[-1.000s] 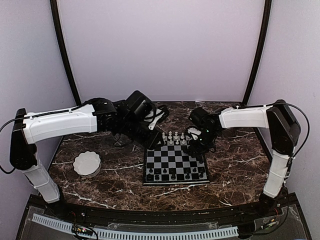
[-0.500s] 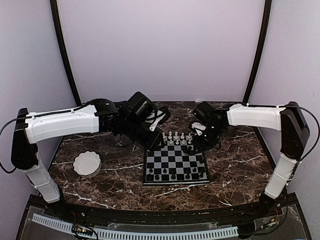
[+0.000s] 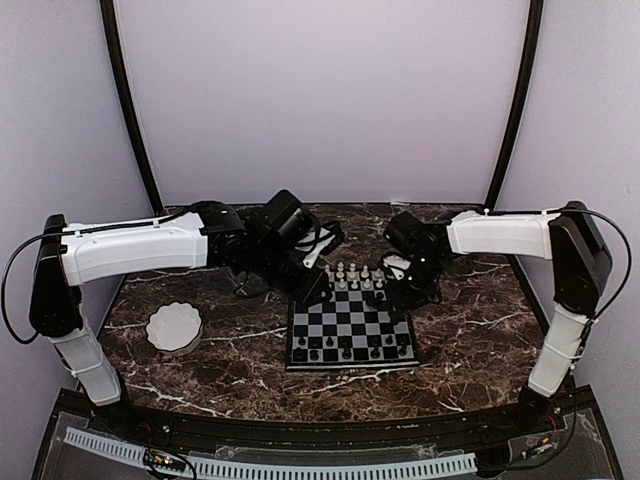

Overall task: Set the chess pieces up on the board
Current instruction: Pick up the bishop from the chessboard.

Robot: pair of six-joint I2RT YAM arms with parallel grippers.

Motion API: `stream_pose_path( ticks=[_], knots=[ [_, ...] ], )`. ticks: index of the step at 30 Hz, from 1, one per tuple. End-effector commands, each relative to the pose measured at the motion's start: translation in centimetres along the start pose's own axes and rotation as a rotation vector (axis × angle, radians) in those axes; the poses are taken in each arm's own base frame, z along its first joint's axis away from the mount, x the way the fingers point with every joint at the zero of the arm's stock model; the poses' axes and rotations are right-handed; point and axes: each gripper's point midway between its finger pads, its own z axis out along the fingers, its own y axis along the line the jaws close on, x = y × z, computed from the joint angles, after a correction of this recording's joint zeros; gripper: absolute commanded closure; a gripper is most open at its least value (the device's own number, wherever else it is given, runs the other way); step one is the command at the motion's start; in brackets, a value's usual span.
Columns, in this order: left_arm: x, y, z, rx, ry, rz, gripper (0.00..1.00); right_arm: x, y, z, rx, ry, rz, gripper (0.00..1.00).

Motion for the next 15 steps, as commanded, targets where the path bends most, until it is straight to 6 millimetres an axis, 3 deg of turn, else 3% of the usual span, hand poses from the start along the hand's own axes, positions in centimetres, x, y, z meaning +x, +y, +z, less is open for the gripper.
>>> stream_pose_path(
  ticks=[1,15],
  knots=[
    [-1.02,-0.24,-0.80,0.017,-0.029,0.011,0.74,0.40,0.39,0.80,-0.017,0.048,0.023,0.54],
    [-0.73,-0.10,-0.41,0.019,-0.017,0.003,0.74,0.68,0.14,1.63,0.000,0.070,0.074,0.55]
  ],
)
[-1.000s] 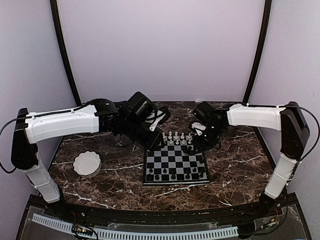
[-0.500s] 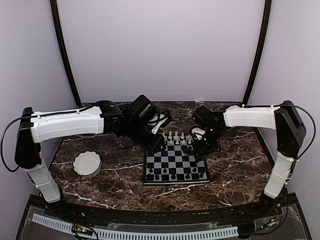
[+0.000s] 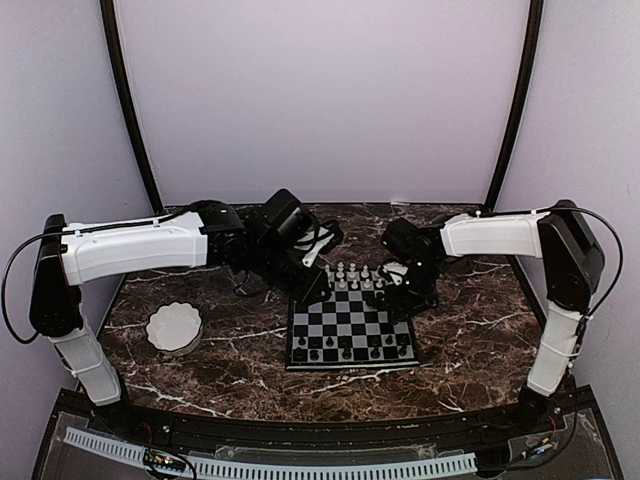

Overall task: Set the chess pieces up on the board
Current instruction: Pick up the bishop from the chessboard.

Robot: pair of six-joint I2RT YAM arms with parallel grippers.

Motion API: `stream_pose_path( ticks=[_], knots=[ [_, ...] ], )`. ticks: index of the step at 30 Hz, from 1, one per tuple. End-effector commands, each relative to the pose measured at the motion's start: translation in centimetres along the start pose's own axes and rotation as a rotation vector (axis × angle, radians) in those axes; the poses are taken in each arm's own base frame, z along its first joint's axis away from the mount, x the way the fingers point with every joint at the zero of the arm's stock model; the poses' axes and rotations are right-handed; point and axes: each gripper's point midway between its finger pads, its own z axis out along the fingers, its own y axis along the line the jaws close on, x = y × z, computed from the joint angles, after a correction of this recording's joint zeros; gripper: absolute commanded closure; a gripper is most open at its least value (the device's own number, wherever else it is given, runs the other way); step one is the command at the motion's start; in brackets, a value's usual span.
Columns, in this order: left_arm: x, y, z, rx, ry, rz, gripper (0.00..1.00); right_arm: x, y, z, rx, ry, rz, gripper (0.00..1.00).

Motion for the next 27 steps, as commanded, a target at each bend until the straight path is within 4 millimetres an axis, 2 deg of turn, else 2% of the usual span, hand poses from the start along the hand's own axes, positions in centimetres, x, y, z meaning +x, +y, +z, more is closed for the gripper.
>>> stream_pose_path(
  ticks=[1,9,16,24,27],
  knots=[
    [-0.7,-0.3,-0.4,0.019,-0.015,0.006,0.74,-0.3,0.2,0.0,0.002,0.000,0.027,0.55],
    [-0.5,-0.4,-0.2,0.024,-0.005,0.006,0.74,-1.9,2.1,-0.3,-0.088,-0.024,0.065,0.55],
    [-0.2,-0.1,-0.2,0.019,0.005,0.002,0.74,-1.1,0.8,0.4,-0.024,0.007,0.098,0.56],
    [-0.2,-0.3,0.1,0.027,0.005,0.000,0.74,-0.3,0.1,0.7,0.009,0.027,0.103,0.68],
    [-0.2,-0.3,0.1,0.030,0.009,-0.005,0.74,0.0,0.0,0.5,0.017,0.028,0.106,0.68]
  ],
)
